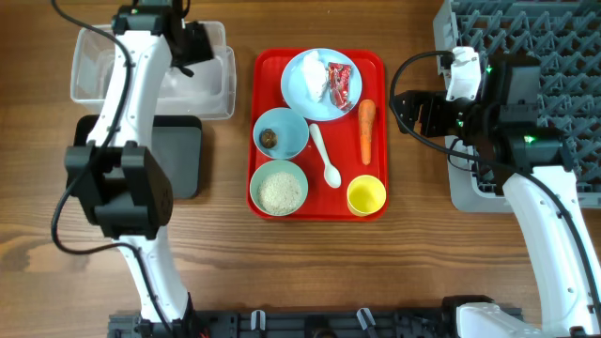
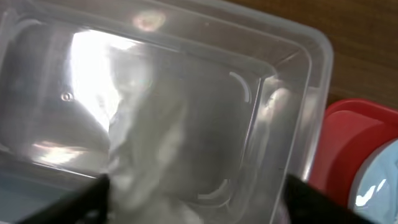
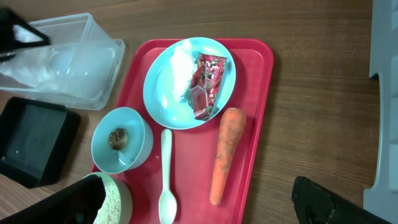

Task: Sort waste into correct bins and load items into the dishwasher rack
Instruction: 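Carry the tissues left and drop them into the clear bin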

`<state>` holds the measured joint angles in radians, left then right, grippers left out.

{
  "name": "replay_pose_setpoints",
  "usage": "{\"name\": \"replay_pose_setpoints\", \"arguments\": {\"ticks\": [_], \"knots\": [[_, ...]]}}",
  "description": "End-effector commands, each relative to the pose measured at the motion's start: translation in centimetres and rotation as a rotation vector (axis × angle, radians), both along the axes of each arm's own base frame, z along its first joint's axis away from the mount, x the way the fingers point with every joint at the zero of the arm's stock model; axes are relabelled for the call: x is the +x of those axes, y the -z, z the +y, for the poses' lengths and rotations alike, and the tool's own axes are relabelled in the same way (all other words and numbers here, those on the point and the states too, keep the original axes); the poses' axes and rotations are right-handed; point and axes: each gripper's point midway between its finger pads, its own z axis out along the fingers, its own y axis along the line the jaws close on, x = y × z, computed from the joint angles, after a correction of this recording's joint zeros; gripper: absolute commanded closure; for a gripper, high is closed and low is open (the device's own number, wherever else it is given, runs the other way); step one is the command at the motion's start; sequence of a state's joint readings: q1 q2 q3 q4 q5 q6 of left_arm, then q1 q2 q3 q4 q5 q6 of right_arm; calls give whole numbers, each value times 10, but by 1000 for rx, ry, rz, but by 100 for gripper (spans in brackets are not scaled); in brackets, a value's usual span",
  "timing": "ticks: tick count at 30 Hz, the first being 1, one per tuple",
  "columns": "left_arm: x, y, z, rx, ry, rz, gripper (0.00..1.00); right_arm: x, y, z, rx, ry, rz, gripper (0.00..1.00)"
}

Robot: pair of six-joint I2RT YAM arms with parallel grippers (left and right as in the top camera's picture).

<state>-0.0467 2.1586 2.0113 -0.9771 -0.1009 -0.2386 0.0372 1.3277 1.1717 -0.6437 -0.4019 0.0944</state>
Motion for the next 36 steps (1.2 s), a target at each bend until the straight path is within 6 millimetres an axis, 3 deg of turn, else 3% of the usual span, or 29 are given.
{"name": "replay_pose_setpoints", "arguments": {"ticks": [1, 4, 9, 13, 14, 15, 16, 17, 19, 23, 24, 26, 28, 30, 31, 33, 36], "knots": [[1, 11, 1, 2, -10, 17, 0, 5, -5, -3, -1, 23, -3, 0], [8, 2, -2, -4, -4, -23, 0, 5, -5, -3, -1, 22, -4, 0], [17, -29, -18, 23, 34, -125, 0, 5, -5, -3, -1, 22, -3, 0], [15, -32, -14, 127, 22, -124, 0, 4, -4, -4, -2, 22, 1, 0], [13, -30, -12, 136, 18, -113, 6, 4, -4, -4, -2, 22, 1, 0], [11, -28, -12, 136, 19, -103, 19, 4, -4, -4, -2, 22, 1, 0], [9, -26, -12, 136, 16, -92, 52, 4, -4, -4, -2, 22, 1, 0], [7, -25, -11, 136, 16, -84, 73, 4, -4, -4, -2, 22, 1, 0], [6, -24, -11, 138, 16, -76, 96, 4, -4, -4, -1, 22, 0, 0], [2, -24, -5, 130, -76, -75, 96, 4, -4, -4, -2, 22, 1, 0], [2, -23, -5, 125, -76, -75, 76, 4, -4, -4, -2, 23, 1, 0], [3, -24, -6, 124, -74, -78, 0, 4, -4, -4, -2, 23, 1, 0], [2, -24, -6, 125, -74, -76, 5, 4, -4, -4, -2, 23, 1, 0], [2, -23, -4, 118, -91, -75, 51, 4, -4, -4, -2, 23, 0, 0], [1, -23, -3, 107, -114, -77, 58, 4, -4, -4, -2, 23, 1, 0], [1, -23, -2, 71, -176, -86, 56, 4, -4, -4, -2, 23, 1, 0], [11, -29, -25, -24, -105, -121, 45, 4, -4, -4, -2, 23, 0, 0]]}}
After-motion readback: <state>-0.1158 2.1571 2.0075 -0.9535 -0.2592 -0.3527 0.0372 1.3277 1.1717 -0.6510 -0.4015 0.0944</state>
